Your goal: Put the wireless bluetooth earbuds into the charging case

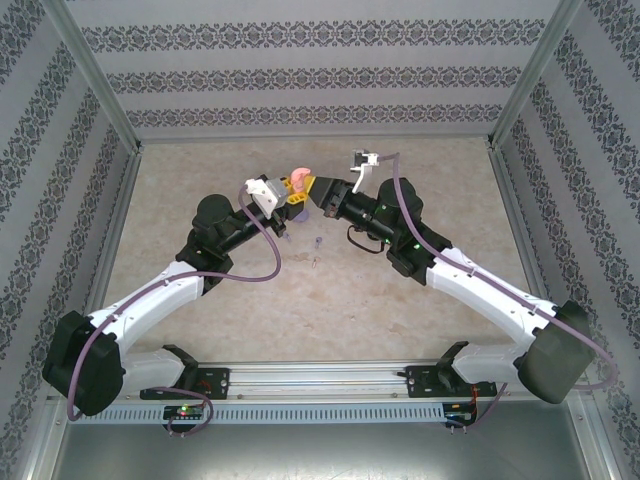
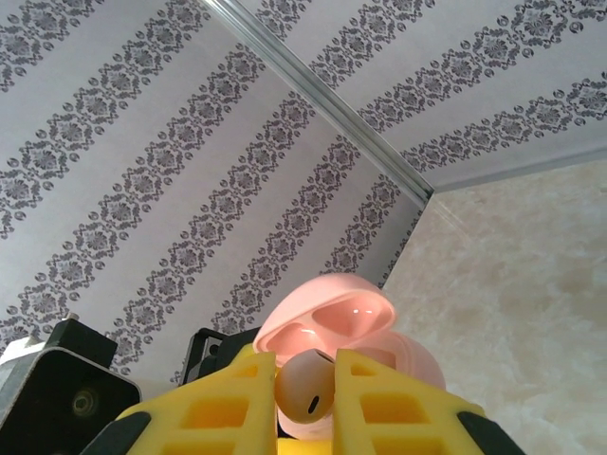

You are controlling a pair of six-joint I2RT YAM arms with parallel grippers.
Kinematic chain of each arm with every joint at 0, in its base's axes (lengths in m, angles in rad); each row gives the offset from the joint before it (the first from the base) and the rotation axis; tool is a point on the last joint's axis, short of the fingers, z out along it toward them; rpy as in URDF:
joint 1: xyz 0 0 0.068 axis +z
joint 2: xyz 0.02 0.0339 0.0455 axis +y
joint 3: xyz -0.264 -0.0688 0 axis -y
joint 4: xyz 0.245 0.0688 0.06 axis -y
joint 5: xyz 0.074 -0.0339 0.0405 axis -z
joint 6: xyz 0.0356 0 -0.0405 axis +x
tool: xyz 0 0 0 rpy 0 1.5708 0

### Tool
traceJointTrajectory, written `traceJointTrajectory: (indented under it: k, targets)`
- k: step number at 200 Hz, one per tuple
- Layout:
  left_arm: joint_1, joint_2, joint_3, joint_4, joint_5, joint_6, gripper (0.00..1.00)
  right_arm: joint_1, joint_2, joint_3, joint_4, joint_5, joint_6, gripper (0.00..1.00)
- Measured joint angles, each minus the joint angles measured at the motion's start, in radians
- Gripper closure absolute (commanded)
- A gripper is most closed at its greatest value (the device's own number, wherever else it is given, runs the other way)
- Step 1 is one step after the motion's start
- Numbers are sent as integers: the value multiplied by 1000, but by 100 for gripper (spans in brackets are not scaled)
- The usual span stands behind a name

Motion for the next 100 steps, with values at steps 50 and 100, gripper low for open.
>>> traceJointTrajectory:
  k: [50,100]
  targets:
    - [0,0,0,-26,0,1,100,11,-5,2,-45,21,-23,83]
    - [0,0,0,-60,-6,1,100,30,2,10,-92,61,-40,69]
